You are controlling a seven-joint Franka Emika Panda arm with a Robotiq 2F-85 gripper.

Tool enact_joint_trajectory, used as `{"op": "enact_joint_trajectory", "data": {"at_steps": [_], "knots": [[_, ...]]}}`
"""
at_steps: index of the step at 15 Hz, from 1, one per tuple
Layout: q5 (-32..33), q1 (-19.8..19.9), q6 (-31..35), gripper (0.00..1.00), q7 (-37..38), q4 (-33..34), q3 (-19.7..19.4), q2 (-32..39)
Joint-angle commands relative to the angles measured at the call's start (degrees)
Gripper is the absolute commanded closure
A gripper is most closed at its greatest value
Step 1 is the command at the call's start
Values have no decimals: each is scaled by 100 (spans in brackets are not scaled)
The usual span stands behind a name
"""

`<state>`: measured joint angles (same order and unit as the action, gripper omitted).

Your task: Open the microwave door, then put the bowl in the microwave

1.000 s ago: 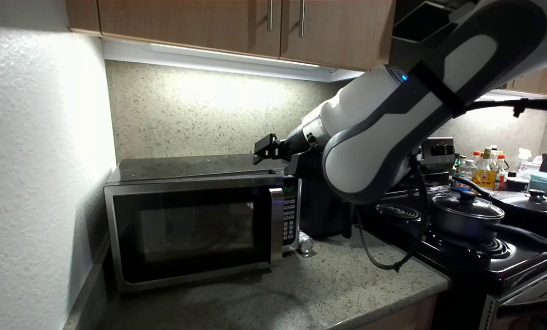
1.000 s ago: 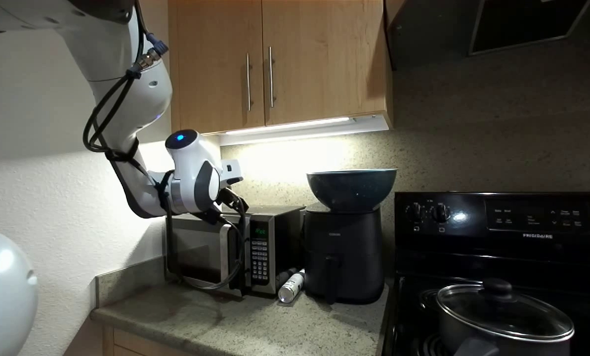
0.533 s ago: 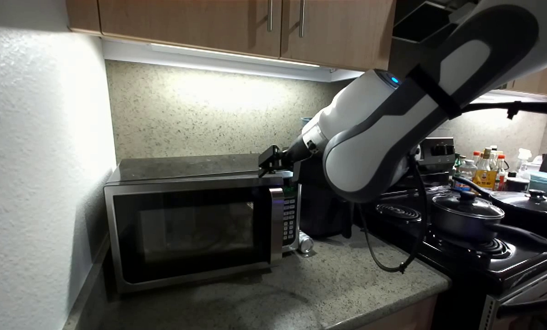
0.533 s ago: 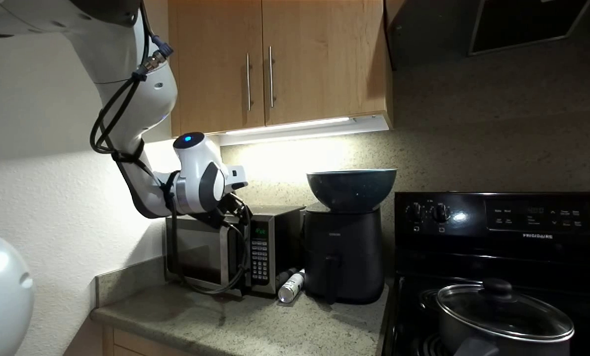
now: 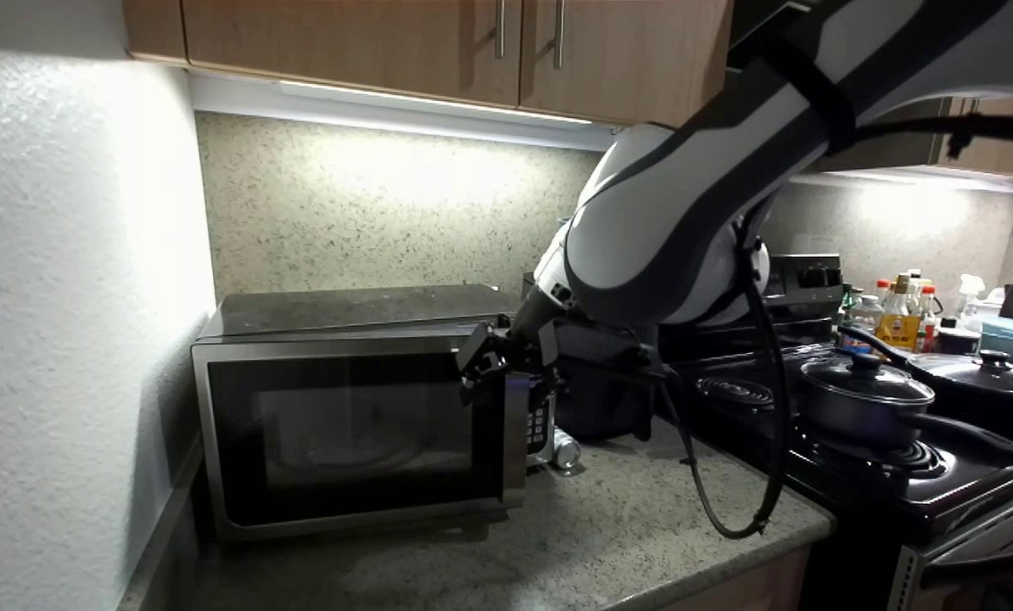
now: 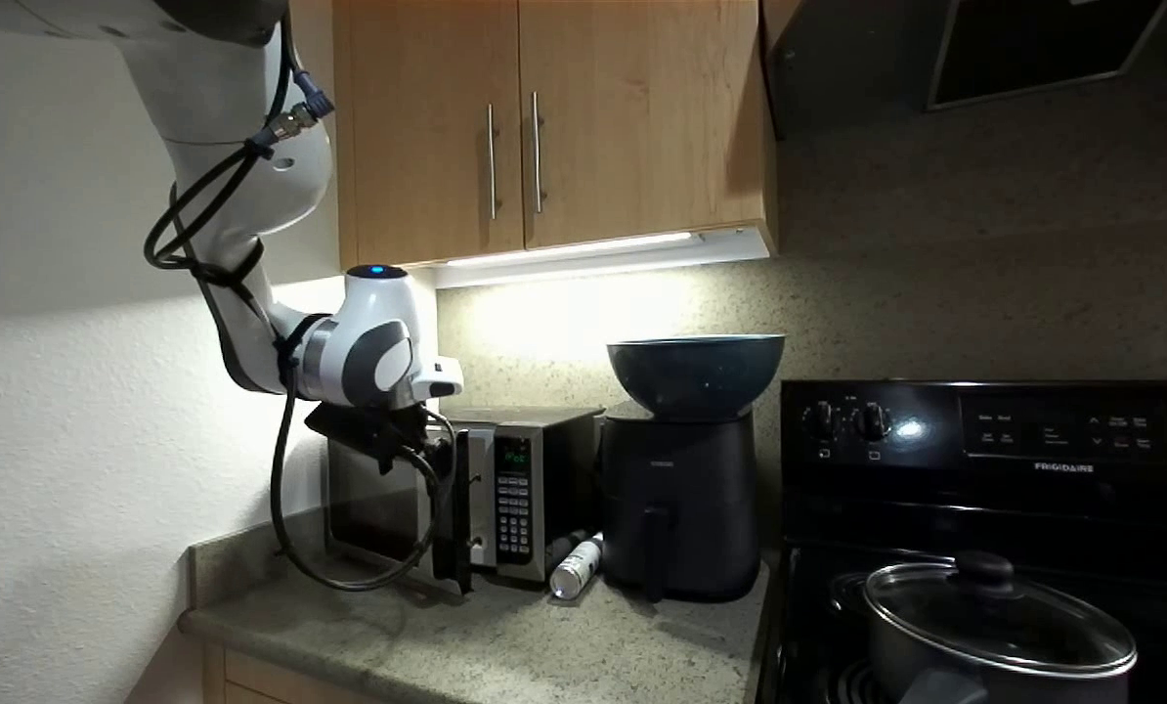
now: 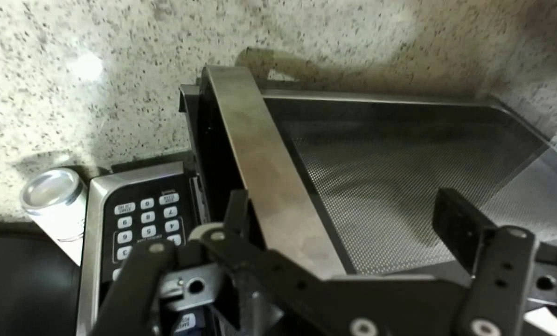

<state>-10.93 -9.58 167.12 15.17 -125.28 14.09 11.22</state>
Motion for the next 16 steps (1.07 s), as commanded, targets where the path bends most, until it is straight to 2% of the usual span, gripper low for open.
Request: {"op": "enact_joint_trajectory", "data": {"at_steps": [1, 2, 4, 9, 16], "knots": [[-512, 362, -635, 0, -848, -77, 317, -242], [-292, 46, -360, 0, -432, 22, 47, -68], [-326, 100, -498, 0, -570, 24, 61, -100], [-665, -61, -595, 0, -918, -11, 392, -202], [-535, -503, -866, 0, -934, -331, 571, -595]]}}
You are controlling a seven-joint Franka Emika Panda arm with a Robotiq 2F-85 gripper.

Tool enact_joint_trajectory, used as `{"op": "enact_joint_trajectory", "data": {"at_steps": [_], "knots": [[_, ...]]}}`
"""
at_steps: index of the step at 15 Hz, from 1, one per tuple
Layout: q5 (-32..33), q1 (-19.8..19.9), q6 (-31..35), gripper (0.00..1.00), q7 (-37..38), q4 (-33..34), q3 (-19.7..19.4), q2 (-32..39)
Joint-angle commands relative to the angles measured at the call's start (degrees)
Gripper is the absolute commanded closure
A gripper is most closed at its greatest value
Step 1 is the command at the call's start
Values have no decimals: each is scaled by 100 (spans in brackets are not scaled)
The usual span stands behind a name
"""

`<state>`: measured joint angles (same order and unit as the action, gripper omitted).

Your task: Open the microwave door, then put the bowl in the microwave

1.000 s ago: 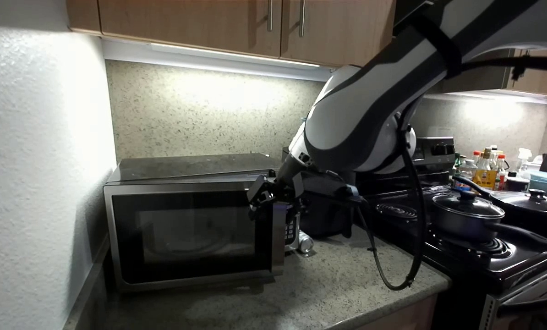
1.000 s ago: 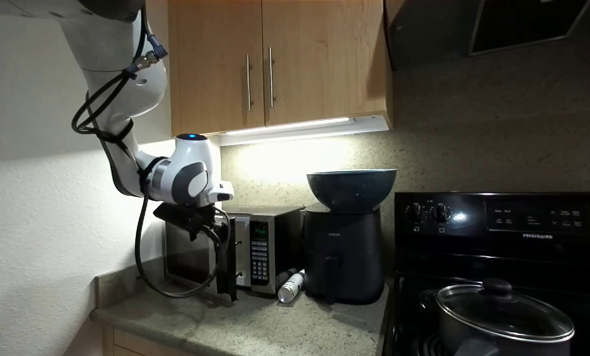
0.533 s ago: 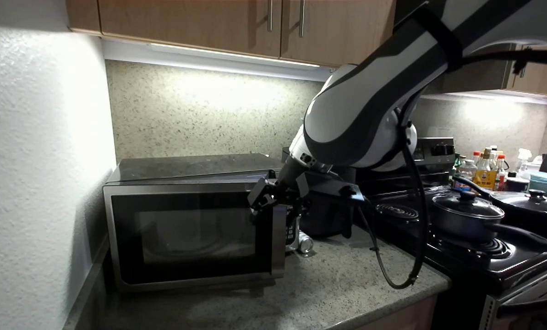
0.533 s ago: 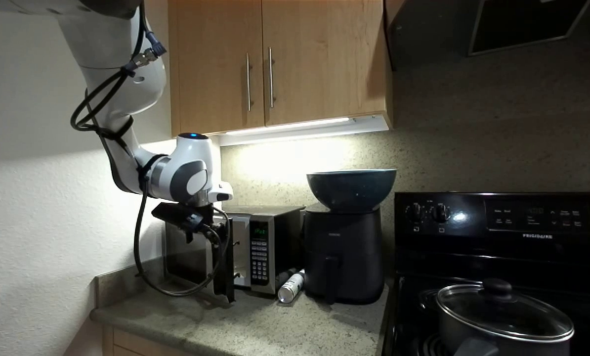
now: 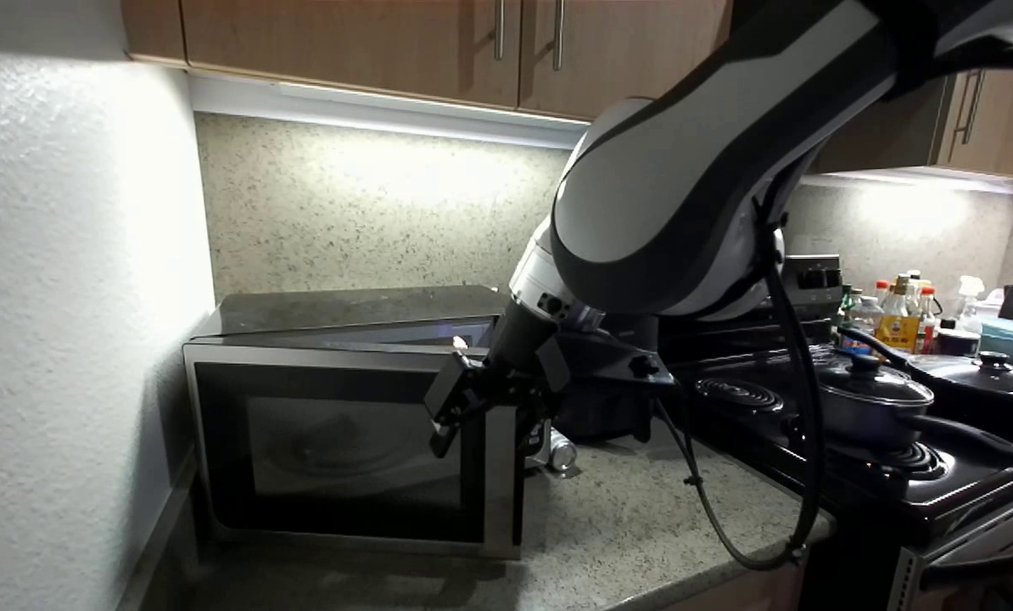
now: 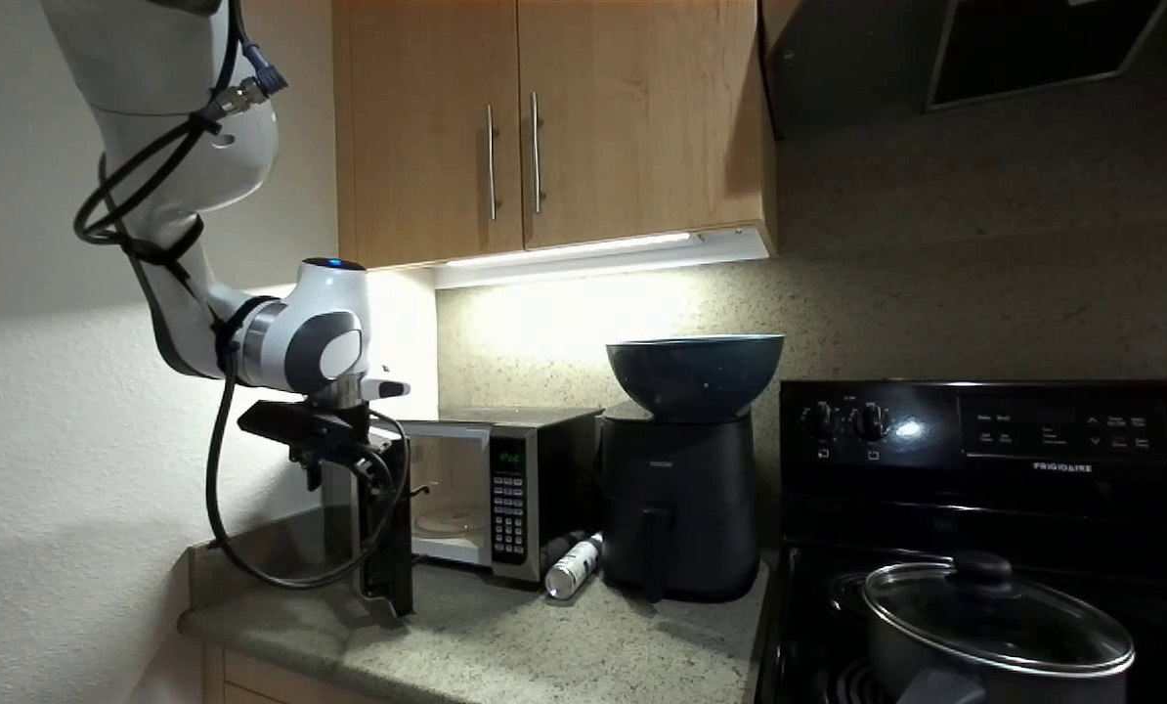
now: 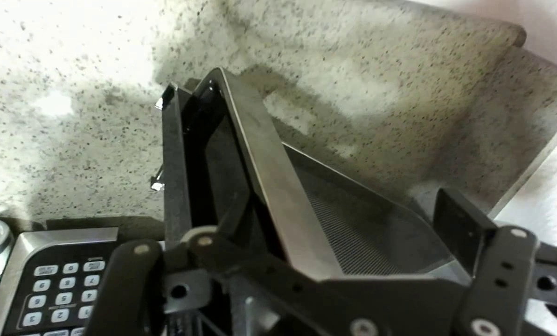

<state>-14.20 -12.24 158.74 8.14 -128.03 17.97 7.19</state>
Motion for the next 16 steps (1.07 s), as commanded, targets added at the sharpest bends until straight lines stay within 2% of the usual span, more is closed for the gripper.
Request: {"op": "enact_joint_trajectory", "data": {"at_steps": [1, 9, 13, 14, 16], "knots": [[-251, -301, -47, 0, -256, -91, 224, -241], [-635, -866, -79, 0, -227, -459, 531, -691], [-893, -1026, 351, 0, -143, -514, 580, -712], [-615, -1024, -10, 0, 24, -410, 533, -539], [-668, -1039, 95, 0, 22, -452, 537, -546]]}}
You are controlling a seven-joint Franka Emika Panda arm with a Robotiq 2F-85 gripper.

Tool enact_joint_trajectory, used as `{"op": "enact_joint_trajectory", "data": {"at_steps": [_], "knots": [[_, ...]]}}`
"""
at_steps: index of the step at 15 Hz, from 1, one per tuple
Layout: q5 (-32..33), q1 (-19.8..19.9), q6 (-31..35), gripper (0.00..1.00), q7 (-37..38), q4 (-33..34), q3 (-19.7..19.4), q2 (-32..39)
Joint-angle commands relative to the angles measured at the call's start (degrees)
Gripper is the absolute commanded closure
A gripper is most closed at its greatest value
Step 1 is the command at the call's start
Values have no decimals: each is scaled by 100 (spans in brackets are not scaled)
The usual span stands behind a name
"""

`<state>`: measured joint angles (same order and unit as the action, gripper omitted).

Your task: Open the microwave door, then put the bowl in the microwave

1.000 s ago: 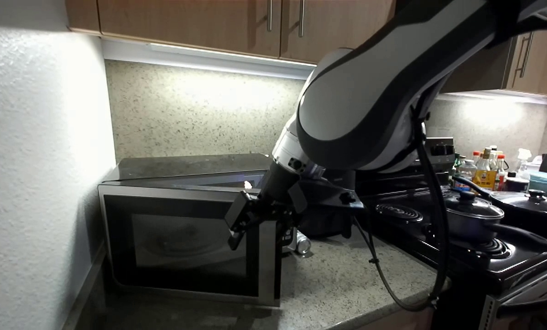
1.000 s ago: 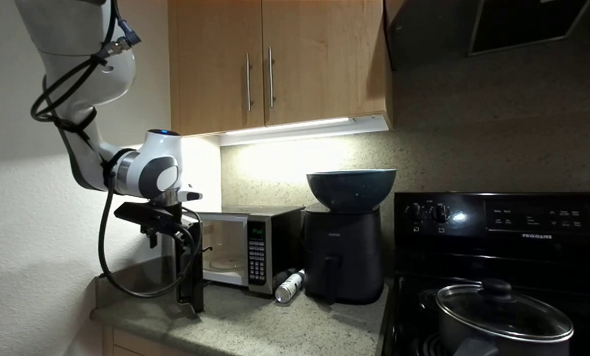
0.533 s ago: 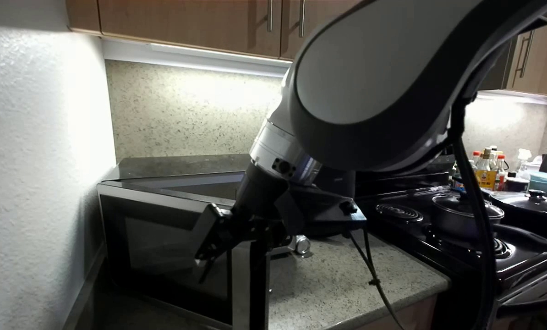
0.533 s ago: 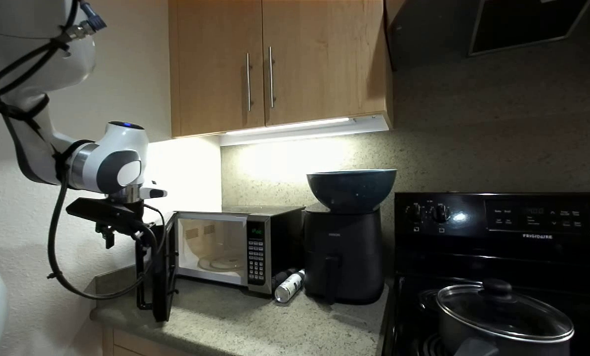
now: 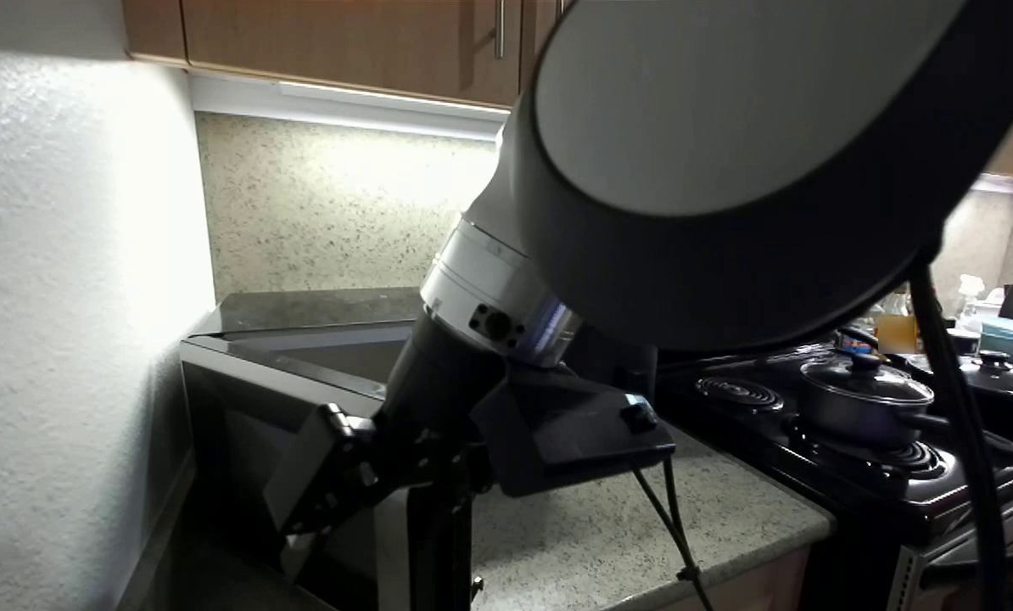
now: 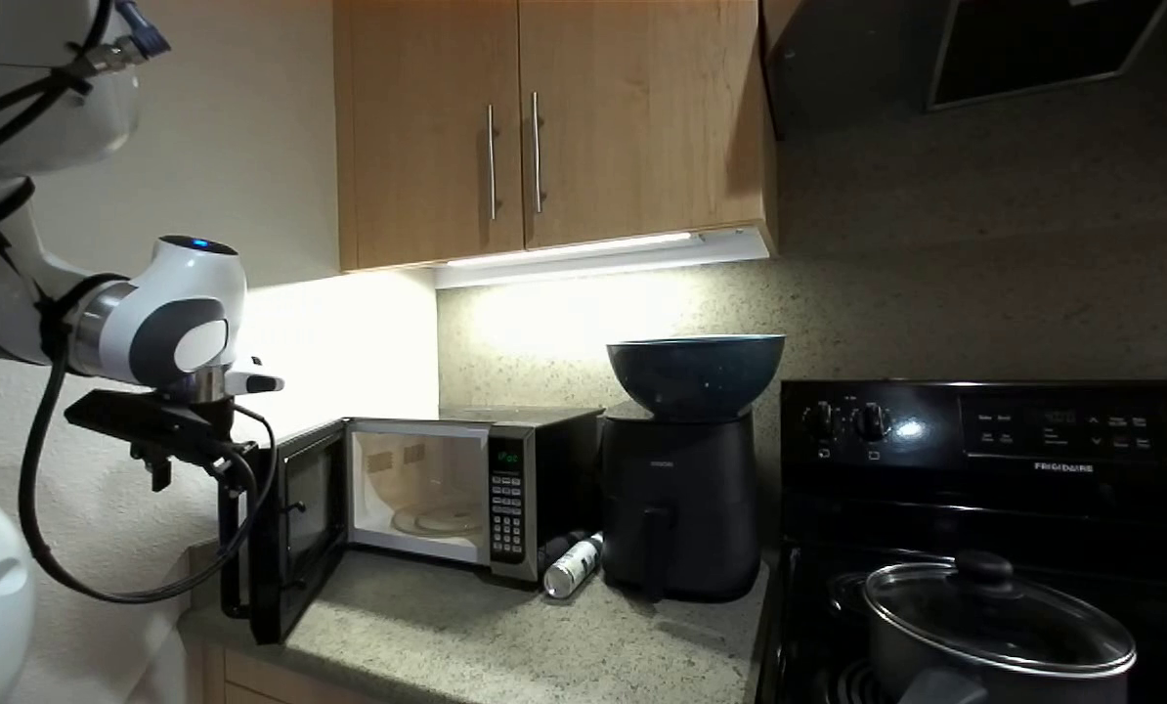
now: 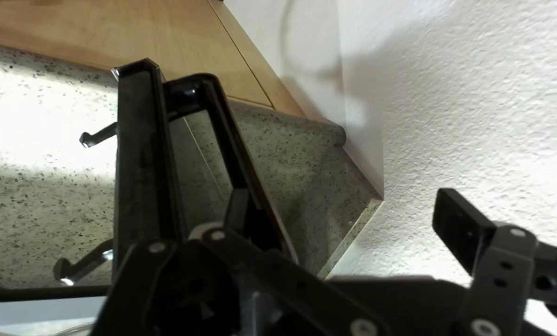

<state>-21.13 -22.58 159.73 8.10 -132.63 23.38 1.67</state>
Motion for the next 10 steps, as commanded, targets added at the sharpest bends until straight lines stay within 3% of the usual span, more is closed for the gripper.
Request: {"op": "enact_joint_trajectory", "data": {"at_steps": [1, 10], "knots": [[-87, -24, 162, 0, 60, -48, 20, -174], [298, -162, 475, 0, 1991, -134, 295, -1443]]}}
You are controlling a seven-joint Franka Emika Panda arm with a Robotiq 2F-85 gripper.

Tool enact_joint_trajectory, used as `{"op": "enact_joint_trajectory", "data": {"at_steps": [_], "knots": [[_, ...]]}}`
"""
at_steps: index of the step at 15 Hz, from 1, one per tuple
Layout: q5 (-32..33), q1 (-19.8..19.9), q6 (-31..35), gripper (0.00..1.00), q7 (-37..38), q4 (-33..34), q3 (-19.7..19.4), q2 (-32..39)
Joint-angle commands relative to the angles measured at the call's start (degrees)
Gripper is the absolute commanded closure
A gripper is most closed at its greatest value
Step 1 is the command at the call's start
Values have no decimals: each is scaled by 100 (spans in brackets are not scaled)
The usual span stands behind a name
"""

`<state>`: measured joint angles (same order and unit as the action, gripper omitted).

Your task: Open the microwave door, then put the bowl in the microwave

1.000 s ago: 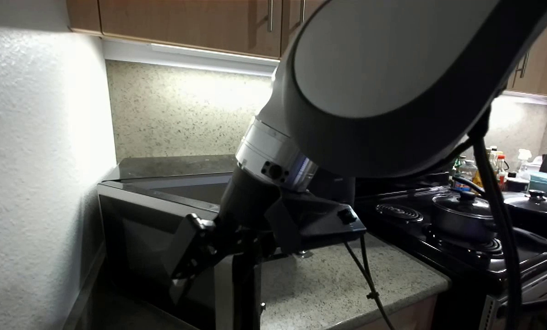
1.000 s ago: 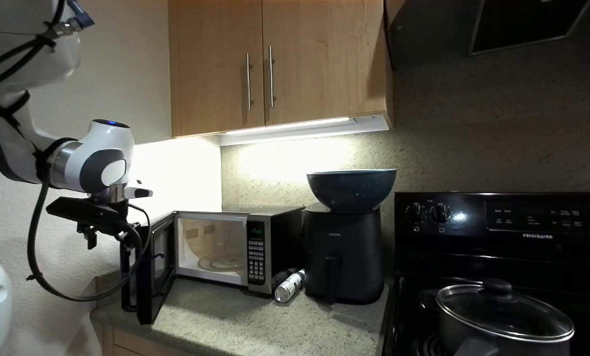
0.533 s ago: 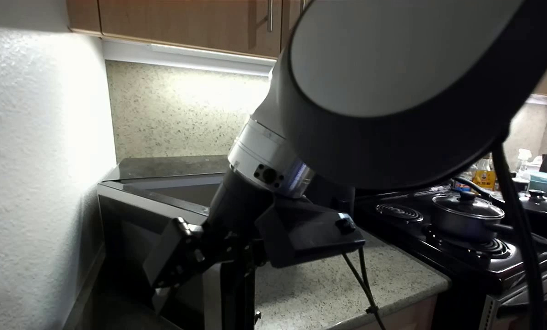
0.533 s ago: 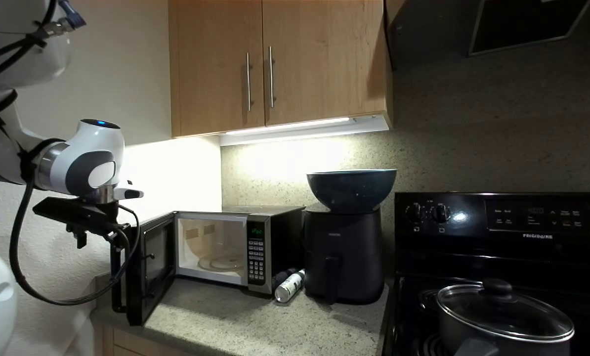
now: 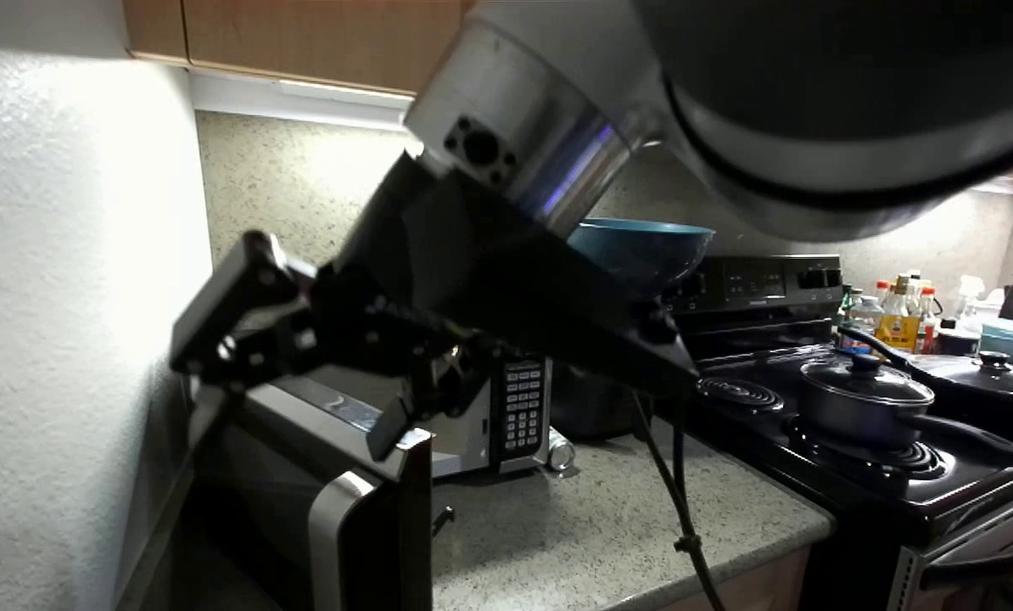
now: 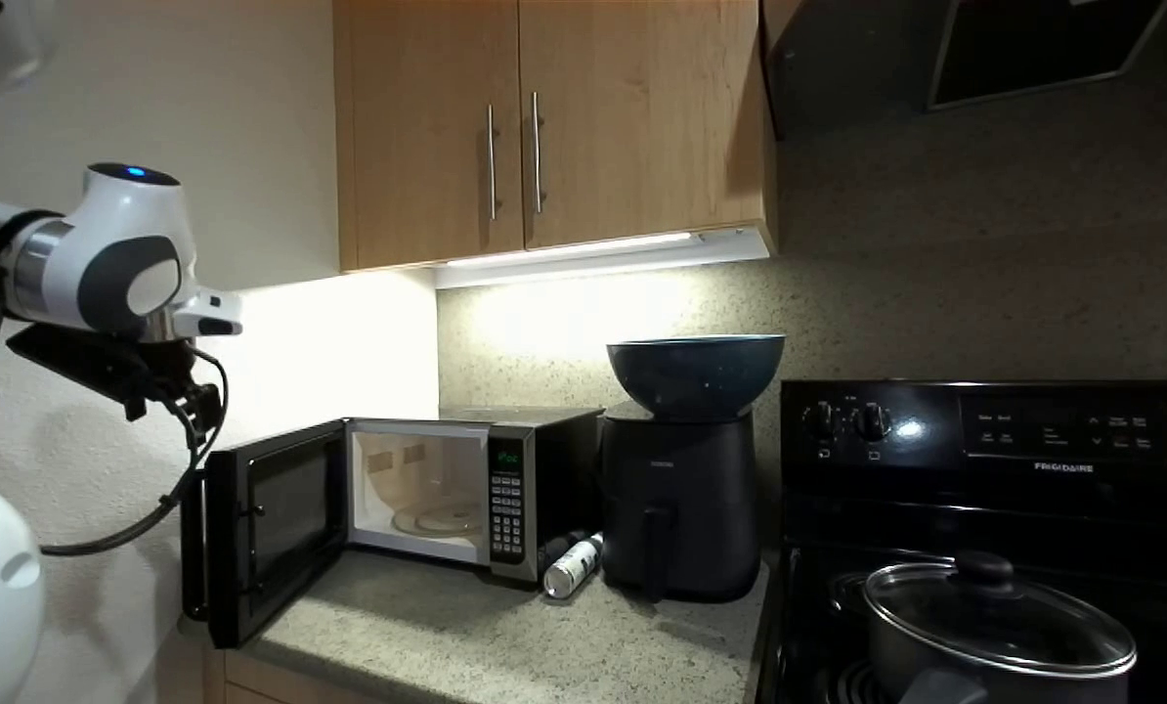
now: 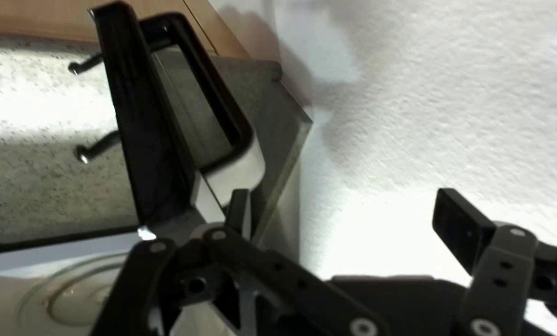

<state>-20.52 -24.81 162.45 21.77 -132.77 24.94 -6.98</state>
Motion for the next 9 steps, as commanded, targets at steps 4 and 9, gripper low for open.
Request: {"op": "enact_joint_trajectory", "data": {"at_steps": [4, 9], "knots": [[296, 100, 306, 0, 741, 40, 167, -677], [595, 526, 810, 0, 1136, -205, 199, -909]]}}
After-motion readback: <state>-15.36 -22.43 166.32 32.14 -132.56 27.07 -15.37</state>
